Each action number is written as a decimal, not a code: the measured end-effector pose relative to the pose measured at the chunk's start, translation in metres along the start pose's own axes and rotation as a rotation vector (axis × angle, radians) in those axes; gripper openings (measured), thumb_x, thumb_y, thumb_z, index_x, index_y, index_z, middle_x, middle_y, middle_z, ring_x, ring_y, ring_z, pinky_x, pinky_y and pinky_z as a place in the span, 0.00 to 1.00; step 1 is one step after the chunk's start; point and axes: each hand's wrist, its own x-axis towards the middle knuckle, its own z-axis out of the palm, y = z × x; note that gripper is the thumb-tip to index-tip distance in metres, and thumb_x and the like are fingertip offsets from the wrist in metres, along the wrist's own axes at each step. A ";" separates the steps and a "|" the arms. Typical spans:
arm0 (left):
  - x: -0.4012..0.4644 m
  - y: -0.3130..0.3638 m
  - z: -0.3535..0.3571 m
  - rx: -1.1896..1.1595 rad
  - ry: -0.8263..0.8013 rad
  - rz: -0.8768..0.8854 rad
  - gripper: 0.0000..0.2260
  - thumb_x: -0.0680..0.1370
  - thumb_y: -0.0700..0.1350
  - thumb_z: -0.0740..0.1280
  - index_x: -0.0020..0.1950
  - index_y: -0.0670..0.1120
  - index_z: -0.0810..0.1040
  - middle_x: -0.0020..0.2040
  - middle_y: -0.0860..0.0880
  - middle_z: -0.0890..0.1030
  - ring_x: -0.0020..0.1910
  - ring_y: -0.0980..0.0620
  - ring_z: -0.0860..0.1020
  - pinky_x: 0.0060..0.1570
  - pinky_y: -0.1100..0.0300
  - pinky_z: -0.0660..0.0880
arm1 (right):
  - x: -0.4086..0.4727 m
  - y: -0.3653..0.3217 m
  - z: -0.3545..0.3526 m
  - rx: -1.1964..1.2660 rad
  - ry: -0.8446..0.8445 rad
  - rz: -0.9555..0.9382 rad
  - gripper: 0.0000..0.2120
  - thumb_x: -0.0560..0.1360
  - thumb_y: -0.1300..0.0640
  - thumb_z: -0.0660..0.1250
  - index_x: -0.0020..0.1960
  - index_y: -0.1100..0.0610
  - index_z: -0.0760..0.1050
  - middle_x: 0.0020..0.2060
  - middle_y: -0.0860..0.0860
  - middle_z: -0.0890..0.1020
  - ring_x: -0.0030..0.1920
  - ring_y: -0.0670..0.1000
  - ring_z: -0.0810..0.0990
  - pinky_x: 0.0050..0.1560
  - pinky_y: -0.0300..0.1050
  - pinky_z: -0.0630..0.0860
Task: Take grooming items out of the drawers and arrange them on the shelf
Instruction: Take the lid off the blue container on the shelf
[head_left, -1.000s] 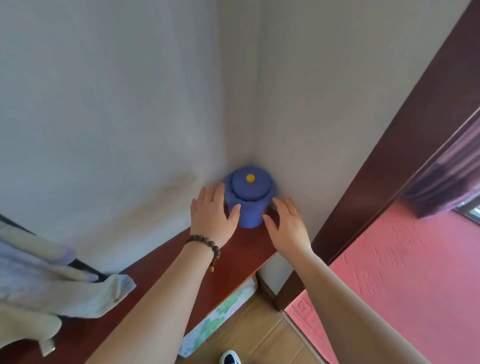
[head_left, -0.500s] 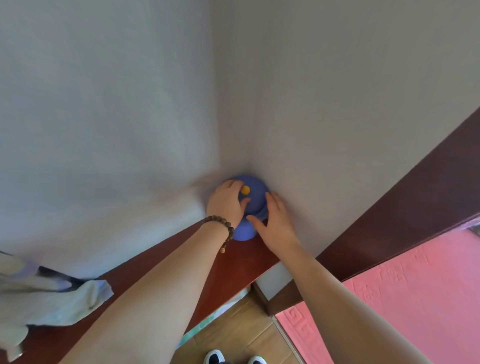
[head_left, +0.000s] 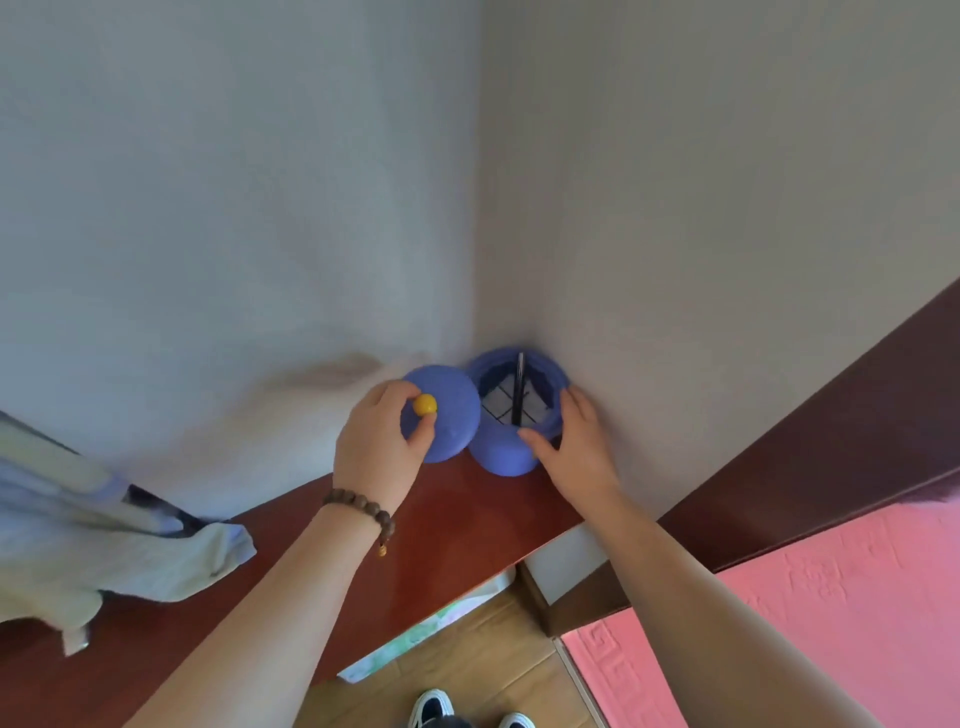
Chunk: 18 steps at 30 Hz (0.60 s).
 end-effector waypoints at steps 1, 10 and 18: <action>-0.010 -0.013 0.000 0.032 -0.029 -0.039 0.06 0.75 0.46 0.68 0.51 0.46 0.77 0.50 0.49 0.79 0.46 0.47 0.77 0.40 0.57 0.70 | 0.000 0.000 0.000 -0.003 0.002 -0.002 0.37 0.76 0.47 0.67 0.76 0.61 0.53 0.76 0.54 0.55 0.75 0.51 0.55 0.69 0.36 0.52; -0.050 -0.073 0.041 0.163 -0.233 -0.300 0.07 0.78 0.48 0.64 0.52 0.45 0.76 0.52 0.47 0.78 0.52 0.45 0.76 0.46 0.51 0.74 | 0.002 0.004 0.002 -0.028 0.005 -0.007 0.37 0.75 0.48 0.67 0.76 0.62 0.55 0.76 0.55 0.55 0.75 0.52 0.55 0.71 0.40 0.54; -0.056 -0.079 0.066 0.269 -0.332 -0.302 0.10 0.79 0.48 0.61 0.56 0.45 0.75 0.55 0.46 0.76 0.53 0.44 0.75 0.43 0.51 0.75 | 0.001 0.005 0.003 -0.014 0.018 -0.011 0.37 0.75 0.50 0.68 0.75 0.63 0.56 0.76 0.55 0.56 0.75 0.51 0.56 0.68 0.35 0.52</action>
